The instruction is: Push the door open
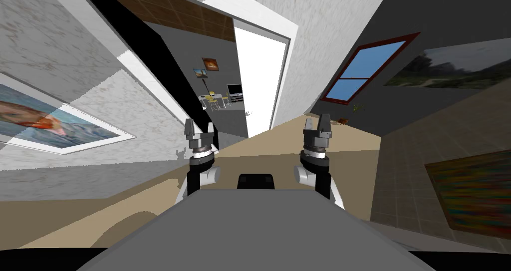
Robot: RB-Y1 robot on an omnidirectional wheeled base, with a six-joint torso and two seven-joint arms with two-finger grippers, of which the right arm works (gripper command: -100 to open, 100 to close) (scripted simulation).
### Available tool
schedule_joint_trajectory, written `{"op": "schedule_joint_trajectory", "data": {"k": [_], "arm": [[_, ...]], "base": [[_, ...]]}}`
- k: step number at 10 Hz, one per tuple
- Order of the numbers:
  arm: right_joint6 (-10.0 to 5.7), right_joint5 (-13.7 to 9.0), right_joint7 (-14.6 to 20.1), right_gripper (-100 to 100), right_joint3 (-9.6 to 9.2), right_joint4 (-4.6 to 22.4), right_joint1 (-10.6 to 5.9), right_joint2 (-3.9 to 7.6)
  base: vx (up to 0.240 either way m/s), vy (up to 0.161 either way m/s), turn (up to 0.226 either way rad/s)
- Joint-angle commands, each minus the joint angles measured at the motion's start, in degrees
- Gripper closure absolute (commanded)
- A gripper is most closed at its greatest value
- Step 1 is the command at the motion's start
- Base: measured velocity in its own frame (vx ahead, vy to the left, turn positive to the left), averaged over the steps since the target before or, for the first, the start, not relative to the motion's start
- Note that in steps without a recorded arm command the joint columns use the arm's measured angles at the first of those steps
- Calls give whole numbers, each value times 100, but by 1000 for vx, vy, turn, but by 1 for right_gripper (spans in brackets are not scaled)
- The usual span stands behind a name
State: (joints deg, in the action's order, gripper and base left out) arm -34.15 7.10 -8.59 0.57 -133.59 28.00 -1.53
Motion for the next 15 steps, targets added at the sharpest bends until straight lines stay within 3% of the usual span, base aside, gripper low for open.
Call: {"op": "schedule_joint_trajectory", "data": {"k": [1,9,15], "arm": [[-20,-27,18,-100,8,163,-59,51],[-135,-181,123,-100,55,1088,-391,274],[-242,-324,220,-100,99,1944,-699,428]], "base": [[39,5,78],[80,0,86],[85,-8,101]]}}
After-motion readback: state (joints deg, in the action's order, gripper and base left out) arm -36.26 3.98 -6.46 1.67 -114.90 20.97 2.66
